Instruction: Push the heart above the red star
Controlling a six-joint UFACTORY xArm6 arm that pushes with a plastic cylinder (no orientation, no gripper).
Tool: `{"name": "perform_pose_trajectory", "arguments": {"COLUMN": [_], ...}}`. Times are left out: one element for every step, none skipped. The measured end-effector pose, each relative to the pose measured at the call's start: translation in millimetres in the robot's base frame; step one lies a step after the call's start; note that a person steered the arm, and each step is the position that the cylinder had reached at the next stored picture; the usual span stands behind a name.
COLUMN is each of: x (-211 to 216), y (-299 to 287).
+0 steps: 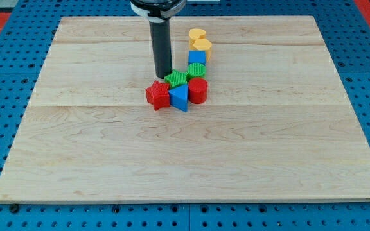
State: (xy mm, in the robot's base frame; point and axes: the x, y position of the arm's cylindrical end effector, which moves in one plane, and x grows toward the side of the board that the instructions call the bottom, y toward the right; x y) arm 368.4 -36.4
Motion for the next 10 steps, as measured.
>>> {"name": "perform_pose_trajectory", "arguments": {"x": [-5, -52, -66, -97, -143, -167, -140, -116, -85, -64], "y": [3, 3, 39, 13, 29, 65, 93, 65, 19, -28]}}
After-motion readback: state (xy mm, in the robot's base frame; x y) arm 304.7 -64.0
